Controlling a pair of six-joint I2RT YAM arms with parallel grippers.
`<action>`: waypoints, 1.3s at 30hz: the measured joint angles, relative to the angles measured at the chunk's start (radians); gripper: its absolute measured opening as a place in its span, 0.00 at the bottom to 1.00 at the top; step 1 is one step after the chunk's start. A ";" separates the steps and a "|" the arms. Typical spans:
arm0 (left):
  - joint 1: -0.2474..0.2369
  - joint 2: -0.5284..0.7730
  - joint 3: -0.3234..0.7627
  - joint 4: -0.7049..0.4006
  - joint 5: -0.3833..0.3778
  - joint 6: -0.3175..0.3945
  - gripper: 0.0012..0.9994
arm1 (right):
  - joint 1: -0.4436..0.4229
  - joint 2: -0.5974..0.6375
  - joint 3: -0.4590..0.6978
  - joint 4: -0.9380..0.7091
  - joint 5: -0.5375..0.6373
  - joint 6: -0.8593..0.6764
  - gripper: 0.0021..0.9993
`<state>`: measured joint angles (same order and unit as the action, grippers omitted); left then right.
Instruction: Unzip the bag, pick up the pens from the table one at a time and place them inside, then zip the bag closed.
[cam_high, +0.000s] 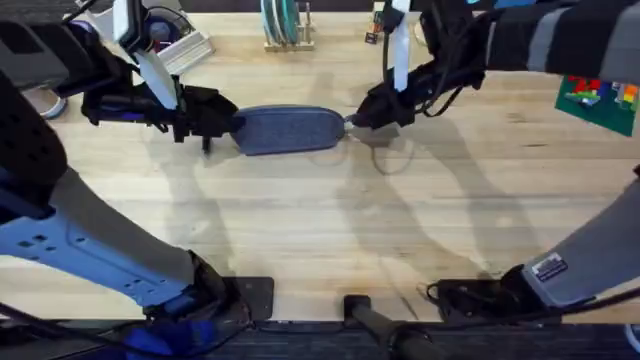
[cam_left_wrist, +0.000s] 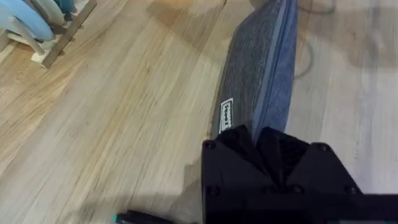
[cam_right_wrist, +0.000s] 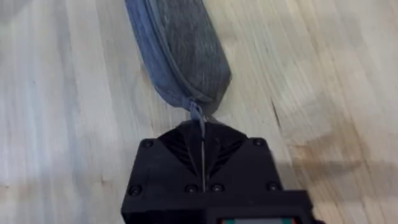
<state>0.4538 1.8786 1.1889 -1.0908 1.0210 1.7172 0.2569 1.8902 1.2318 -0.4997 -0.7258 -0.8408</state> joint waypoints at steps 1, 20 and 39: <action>0.000 0.000 0.000 0.002 0.000 0.000 0.04 | 0.000 -0.029 0.000 -0.004 0.000 0.021 0.03; 0.000 0.000 0.000 0.003 0.000 0.000 0.04 | 0.055 -0.072 0.039 -0.071 -0.023 0.113 0.03; -0.001 0.000 0.000 0.006 0.000 0.000 0.04 | 0.168 -0.072 0.110 -0.026 -0.023 0.166 0.03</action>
<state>0.4530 1.8786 1.1889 -1.0847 1.0210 1.7172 0.4251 1.8183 1.3418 -0.5256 -0.7483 -0.6747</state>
